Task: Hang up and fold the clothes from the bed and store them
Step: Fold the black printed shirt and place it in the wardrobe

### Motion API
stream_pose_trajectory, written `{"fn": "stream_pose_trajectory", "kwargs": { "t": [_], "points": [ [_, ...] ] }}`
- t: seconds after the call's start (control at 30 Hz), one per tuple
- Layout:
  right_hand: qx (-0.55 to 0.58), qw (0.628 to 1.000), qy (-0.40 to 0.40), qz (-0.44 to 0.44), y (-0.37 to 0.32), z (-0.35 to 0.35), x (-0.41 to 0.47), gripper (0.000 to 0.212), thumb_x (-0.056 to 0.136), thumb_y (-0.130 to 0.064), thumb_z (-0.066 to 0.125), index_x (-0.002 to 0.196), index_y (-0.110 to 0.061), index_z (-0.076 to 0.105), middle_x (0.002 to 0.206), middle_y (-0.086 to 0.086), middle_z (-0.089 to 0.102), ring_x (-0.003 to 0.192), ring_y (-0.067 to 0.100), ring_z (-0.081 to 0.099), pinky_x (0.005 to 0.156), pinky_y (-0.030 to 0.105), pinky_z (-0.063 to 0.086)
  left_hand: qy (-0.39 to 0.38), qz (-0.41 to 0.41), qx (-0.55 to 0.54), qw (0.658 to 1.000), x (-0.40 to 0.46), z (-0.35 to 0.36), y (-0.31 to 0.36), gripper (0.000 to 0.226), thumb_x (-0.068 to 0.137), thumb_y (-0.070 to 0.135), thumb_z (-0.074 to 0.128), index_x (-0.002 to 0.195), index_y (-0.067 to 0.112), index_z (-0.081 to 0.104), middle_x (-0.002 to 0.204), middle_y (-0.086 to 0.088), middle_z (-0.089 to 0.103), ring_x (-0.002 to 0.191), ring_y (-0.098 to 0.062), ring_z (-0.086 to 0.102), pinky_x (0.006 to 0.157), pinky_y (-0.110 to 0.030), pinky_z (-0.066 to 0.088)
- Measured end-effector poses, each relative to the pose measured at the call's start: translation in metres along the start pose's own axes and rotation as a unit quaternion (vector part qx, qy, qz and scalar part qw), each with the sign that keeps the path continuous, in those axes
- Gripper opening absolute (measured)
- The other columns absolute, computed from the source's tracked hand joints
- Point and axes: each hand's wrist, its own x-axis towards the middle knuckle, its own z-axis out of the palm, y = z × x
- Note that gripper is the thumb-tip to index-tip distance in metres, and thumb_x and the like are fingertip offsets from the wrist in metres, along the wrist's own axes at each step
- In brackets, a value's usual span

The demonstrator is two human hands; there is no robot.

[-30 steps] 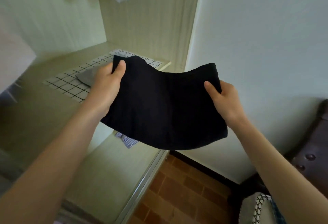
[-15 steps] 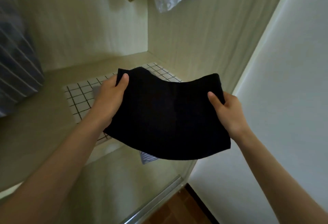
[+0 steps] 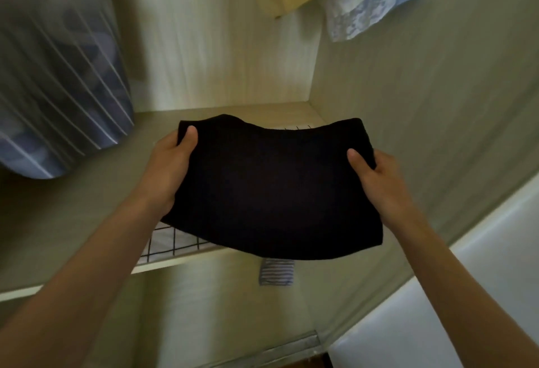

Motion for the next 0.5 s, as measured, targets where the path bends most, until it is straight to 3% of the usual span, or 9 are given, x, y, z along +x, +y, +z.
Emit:
{"fn": "stream_pose_trajectory", "kwargs": {
  "t": [0.1,0.17,0.3,0.4,0.5],
  "points": [
    [0.015,1.0,-0.004,-0.016,-0.003,0.008,0.021,0.021,0.1,-0.032,0.054,0.087,-0.018,0.064,0.088,0.003,0.068,0.083,0.016,0.067,0.074,0.035,0.055,0.017,-0.004,-0.019,1.0,0.015,-0.007,-0.001,0.024,0.102,0.039,0.044,0.107,0.029,0.065,0.105,0.007,0.069,0.095,-0.007,0.065,0.073,-0.021,0.048],
    [0.009,1.0,-0.008,-0.028,-0.007,0.015,0.032,0.02,0.1,-0.031,0.053,0.089,-0.018,0.064,0.088,0.001,0.068,0.081,0.012,0.066,0.071,0.028,0.053,0.022,0.002,-0.026,0.999,0.024,-0.009,-0.003,0.021,0.102,0.038,0.044,0.101,0.032,0.065,0.1,0.01,0.069,0.091,-0.004,0.066,0.07,-0.019,0.048],
    [0.023,0.999,-0.015,-0.028,-0.006,0.03,0.052,0.016,0.1,-0.03,0.055,0.089,-0.023,0.065,0.09,-0.003,0.069,0.083,0.011,0.067,0.073,0.029,0.054,0.036,0.008,-0.033,0.999,0.037,-0.014,-0.007,0.021,0.103,0.036,0.044,0.103,0.032,0.064,0.093,0.015,0.067,0.078,0.006,0.065,0.06,-0.01,0.049],
    [0.027,0.999,-0.03,-0.036,-0.006,0.042,0.064,0.014,0.1,-0.03,0.054,0.094,-0.024,0.065,0.092,-0.005,0.068,0.086,0.009,0.066,0.074,0.027,0.054,0.042,0.005,-0.038,0.998,0.043,-0.023,-0.013,0.024,0.102,0.037,0.044,0.113,0.028,0.064,0.102,0.013,0.068,0.089,0.001,0.066,0.07,-0.017,0.049],
    [0.03,0.998,-0.047,-0.043,-0.005,0.053,0.075,0.018,0.101,-0.031,0.053,0.103,-0.019,0.066,0.098,-0.002,0.069,0.089,0.01,0.066,0.074,0.025,0.054,0.049,0.003,-0.046,0.998,0.046,-0.032,-0.016,0.019,0.102,0.038,0.045,0.104,0.034,0.063,0.105,0.011,0.068,0.095,-0.004,0.065,0.073,-0.02,0.049]
  ]
}}
